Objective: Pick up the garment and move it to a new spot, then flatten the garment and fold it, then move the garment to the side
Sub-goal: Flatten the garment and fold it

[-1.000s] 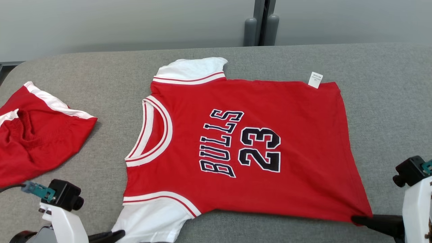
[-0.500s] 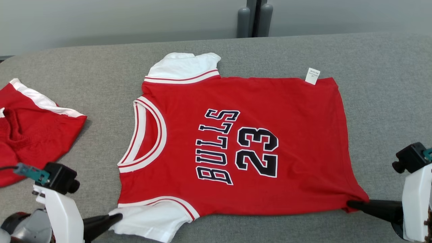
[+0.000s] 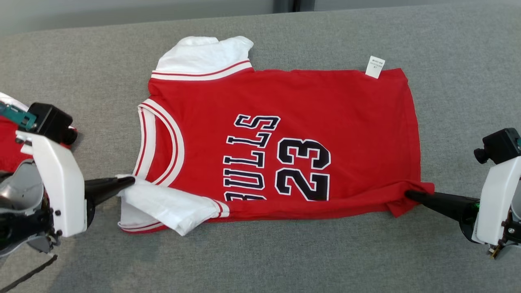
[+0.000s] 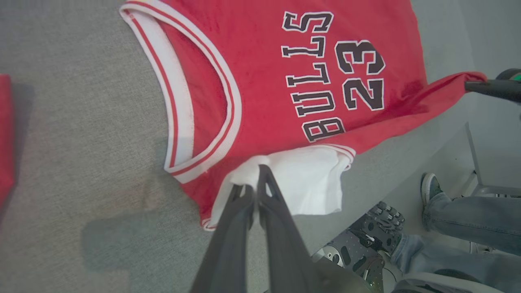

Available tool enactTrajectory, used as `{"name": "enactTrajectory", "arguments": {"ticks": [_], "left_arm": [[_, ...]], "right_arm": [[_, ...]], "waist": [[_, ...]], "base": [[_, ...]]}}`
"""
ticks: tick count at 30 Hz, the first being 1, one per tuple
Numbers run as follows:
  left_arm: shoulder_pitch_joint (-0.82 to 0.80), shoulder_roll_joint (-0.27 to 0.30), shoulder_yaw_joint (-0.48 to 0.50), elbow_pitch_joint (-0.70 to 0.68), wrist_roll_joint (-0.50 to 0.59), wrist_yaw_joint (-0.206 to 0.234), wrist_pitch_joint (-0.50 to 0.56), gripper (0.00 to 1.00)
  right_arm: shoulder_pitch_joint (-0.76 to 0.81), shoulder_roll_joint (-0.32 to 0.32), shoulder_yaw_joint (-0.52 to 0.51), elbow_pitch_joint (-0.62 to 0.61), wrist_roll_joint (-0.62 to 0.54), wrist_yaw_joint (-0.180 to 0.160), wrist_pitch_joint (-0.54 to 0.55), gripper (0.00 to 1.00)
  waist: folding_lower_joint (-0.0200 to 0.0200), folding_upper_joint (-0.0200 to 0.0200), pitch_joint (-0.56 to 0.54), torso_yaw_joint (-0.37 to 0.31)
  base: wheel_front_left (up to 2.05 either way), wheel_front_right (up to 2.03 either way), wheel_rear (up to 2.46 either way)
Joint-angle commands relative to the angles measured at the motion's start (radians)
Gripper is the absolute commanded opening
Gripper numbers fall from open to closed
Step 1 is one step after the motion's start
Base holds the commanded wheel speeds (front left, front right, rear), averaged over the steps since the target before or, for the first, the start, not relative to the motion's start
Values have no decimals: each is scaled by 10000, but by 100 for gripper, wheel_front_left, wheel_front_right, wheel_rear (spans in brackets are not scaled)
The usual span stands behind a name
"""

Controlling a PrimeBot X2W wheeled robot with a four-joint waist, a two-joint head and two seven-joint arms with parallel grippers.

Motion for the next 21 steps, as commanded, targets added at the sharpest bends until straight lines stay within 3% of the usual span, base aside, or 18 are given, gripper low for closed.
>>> {"name": "enactTrajectory", "arguments": {"ticks": [1, 9, 21], "left_arm": [[-340, -182, -44, 264, 73, -65, 133, 0], [-1748, -1089, -280, 1931, 275, -235, 729, 0], [-2520, -1441, -448, 3223, 655, -361, 905, 0]], "right_arm": [[-4, 46, -25, 129, 104, 10, -43, 0], [-20, 513, -324, 596, 192, 10, -144, 0], [-56, 999, -709, 950, -24, 10, -421, 0]], "waist": [[0, 0, 147, -87], [0, 0, 529, -375], [0, 0, 737, -580]], "base": [[0, 0, 0], [0, 0, 0], [0, 0, 0]]}}
